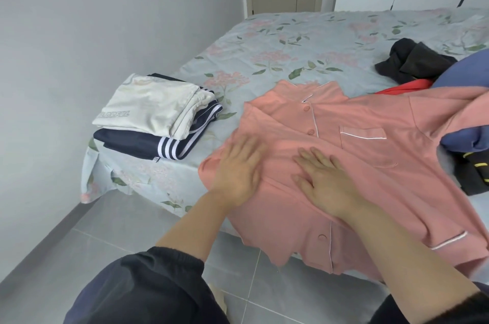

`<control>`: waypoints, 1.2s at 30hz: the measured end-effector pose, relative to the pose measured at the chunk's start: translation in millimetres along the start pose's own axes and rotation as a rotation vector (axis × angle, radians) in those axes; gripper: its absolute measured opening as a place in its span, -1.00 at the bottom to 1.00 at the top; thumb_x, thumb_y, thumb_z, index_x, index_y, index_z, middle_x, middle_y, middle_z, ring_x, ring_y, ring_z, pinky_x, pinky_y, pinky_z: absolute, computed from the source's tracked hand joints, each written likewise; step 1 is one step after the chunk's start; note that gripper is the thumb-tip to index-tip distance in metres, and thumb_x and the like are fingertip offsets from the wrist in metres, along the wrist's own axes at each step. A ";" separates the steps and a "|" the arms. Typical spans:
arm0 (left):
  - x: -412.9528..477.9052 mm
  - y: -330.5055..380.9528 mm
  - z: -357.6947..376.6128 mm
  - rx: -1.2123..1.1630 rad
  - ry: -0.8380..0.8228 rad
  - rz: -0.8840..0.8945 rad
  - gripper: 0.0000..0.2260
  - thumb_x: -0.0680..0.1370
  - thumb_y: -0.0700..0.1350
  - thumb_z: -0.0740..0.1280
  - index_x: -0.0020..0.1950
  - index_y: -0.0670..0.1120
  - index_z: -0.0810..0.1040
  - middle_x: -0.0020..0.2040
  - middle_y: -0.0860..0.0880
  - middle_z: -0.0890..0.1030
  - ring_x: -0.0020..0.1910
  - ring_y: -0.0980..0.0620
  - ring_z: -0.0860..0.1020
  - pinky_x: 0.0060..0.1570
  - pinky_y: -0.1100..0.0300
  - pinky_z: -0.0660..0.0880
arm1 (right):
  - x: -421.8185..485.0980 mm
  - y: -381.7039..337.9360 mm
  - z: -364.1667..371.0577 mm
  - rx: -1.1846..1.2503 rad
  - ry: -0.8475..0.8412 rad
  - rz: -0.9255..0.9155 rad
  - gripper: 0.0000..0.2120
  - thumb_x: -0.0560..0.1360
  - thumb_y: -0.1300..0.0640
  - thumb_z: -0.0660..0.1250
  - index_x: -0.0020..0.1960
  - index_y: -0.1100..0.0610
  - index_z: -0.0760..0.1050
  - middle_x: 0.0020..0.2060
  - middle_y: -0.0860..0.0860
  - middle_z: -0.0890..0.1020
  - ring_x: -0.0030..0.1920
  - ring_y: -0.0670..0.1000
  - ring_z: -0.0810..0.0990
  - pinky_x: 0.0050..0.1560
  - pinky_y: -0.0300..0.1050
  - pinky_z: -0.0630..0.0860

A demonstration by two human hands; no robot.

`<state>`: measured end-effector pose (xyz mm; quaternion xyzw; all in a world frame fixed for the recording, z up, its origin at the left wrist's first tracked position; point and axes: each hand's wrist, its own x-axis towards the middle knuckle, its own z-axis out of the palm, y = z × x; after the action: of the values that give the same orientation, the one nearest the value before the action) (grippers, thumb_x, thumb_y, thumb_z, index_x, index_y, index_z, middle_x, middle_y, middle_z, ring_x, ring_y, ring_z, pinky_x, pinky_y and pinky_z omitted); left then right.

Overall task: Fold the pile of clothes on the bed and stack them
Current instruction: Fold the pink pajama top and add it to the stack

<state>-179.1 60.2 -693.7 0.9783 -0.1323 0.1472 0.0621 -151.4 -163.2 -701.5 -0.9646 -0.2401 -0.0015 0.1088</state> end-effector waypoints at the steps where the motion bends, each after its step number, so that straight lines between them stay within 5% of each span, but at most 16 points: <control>1: 0.2 5.7 7.0 -0.005 -0.113 -0.002 -0.53 0.61 -0.04 0.09 0.54 -0.02 0.18 0.54 -0.07 0.18 0.52 -0.10 0.09 0.46 -0.10 0.02 | -1.0 0.7 -0.2 0.001 -0.012 -0.019 -0.48 0.61 -0.15 -0.01 0.54 -0.08 0.06 0.54 -0.16 -0.01 0.53 -0.09 -0.11 0.49 0.00 -0.16; 4: 6.4 6.0 18.3 -0.008 -0.272 -0.195 -0.52 0.66 0.10 -0.10 0.57 0.04 -0.02 0.58 0.03 -0.03 0.55 0.00 -0.09 0.48 0.00 -0.17 | -4.2 11.0 -3.2 0.002 -0.026 0.062 -0.49 0.62 -0.14 -0.04 0.54 -0.08 0.04 0.55 -0.14 -0.01 0.53 -0.09 -0.08 0.48 0.04 -0.14; 8: 15.4 10.3 15.7 0.019 -0.311 -0.301 -0.47 0.64 0.15 -0.10 0.58 -0.01 -0.04 0.59 -0.02 -0.08 0.55 -0.04 -0.13 0.48 -0.03 -0.18 | -15.1 44.4 -16.7 -0.064 0.068 0.459 -0.51 0.61 -0.06 -0.04 0.50 0.07 0.15 0.51 0.01 0.18 0.49 0.02 0.10 0.43 0.13 0.01; 13: 24.8 46.9 20.7 0.009 -0.311 -0.209 -0.43 0.62 0.19 -0.05 0.58 -0.01 0.00 0.59 -0.05 -0.05 0.55 -0.08 -0.13 0.49 -0.06 -0.16 | -30.9 72.5 -41.0 -0.018 0.189 0.475 -0.70 0.52 0.06 0.23 0.13 0.24 0.50 0.13 0.20 0.53 0.15 0.19 0.46 0.07 -0.01 0.36; 17: 29.2 88.5 27.3 -0.016 -0.298 -0.061 -0.42 0.61 0.21 -0.02 0.58 0.03 -0.04 0.59 -0.05 -0.06 0.55 -0.06 -0.12 0.49 -0.05 -0.13 | -57.7 93.6 -74.1 0.229 -0.052 0.511 -0.75 0.52 -0.13 0.28 -0.14 0.03 0.57 -0.14 0.02 0.60 -0.08 0.10 0.54 -0.16 -0.13 0.34; 19: 31.1 106.8 31.0 -0.028 -0.291 0.004 -0.42 0.60 0.23 -0.02 0.57 0.07 -0.06 0.59 -0.03 -0.09 0.55 -0.06 -0.13 0.49 -0.05 -0.14 | -71.3 102.1 -91.2 0.207 -0.225 0.516 -0.61 0.47 -0.16 0.35 -0.39 0.01 0.33 -0.38 -0.05 0.41 -0.34 -0.01 0.38 -0.34 -0.17 0.23; 21: 32.1 123.0 34.2 -0.011 -0.289 0.063 -0.42 0.58 0.25 -0.03 0.57 0.11 -0.06 0.59 -0.02 -0.11 0.55 -0.08 -0.15 0.49 -0.08 -0.15 | -82.7 110.6 -101.4 0.189 -0.347 0.502 -0.52 0.44 -0.10 0.42 -0.44 0.11 0.26 -0.48 -0.03 0.29 -0.43 -0.02 0.26 -0.42 -0.17 0.14; 27: 42.0 160.8 40.3 0.023 -0.301 0.128 -0.41 0.57 0.28 -0.07 0.56 0.11 -0.02 0.59 -0.01 -0.08 0.55 -0.06 -0.17 0.46 -0.14 -0.20 | -99.6 128.0 -99.8 0.339 -0.182 0.495 -0.66 0.55 0.11 0.28 -0.34 0.21 0.32 -0.38 0.12 0.35 -0.33 0.05 0.34 -0.33 -0.10 0.22; 31: 49.8 167.1 39.2 0.085 -0.355 0.251 -0.42 0.59 0.26 -0.08 0.56 0.13 -0.13 0.58 -0.02 -0.14 0.55 -0.04 -0.17 0.45 -0.15 -0.20 | -100.2 132.9 -86.1 0.143 -0.139 0.551 -0.73 0.57 0.12 0.27 -0.28 0.19 0.44 -0.33 0.08 0.46 -0.20 0.10 0.47 -0.24 -0.13 0.30; 32: 51.3 166.9 38.7 0.089 -0.361 0.273 -0.43 0.59 0.25 -0.08 0.56 0.13 -0.14 0.58 -0.02 -0.14 0.55 -0.04 -0.16 0.46 -0.15 -0.20 | -100.4 130.1 -85.6 0.029 -0.079 0.580 -0.88 0.56 0.16 0.25 -0.11 0.13 0.53 -0.26 0.06 0.53 -0.14 0.14 0.54 -0.21 -0.14 0.35; 34: 53.2 166.2 38.1 0.093 -0.367 0.290 -0.42 0.60 0.24 -0.08 0.56 0.12 -0.15 0.58 -0.02 -0.15 0.55 -0.03 -0.16 0.47 -0.14 -0.17 | -99.2 121.4 -80.5 -0.213 0.154 0.590 -0.59 0.51 0.28 0.20 0.36 0.13 0.38 -0.04 0.08 0.60 -0.04 0.18 0.61 -0.17 -0.08 0.45; 36: 53.7 166.0 38.2 0.100 -0.365 0.293 -0.42 0.60 0.24 -0.08 0.57 0.09 -0.16 0.58 -0.02 -0.14 0.55 -0.02 -0.16 0.48 -0.13 -0.15 | -97.7 108.8 -73.6 -0.186 0.417 0.398 -0.61 0.44 0.32 0.15 0.26 0.25 0.44 0.01 0.18 0.57 -0.04 0.25 0.57 -0.15 0.05 0.48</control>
<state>-165.2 -117.8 -699.8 0.9609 -0.2742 -0.0184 -0.0333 -183.8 -317.6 -657.7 -0.9774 -0.0179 -0.2003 0.0651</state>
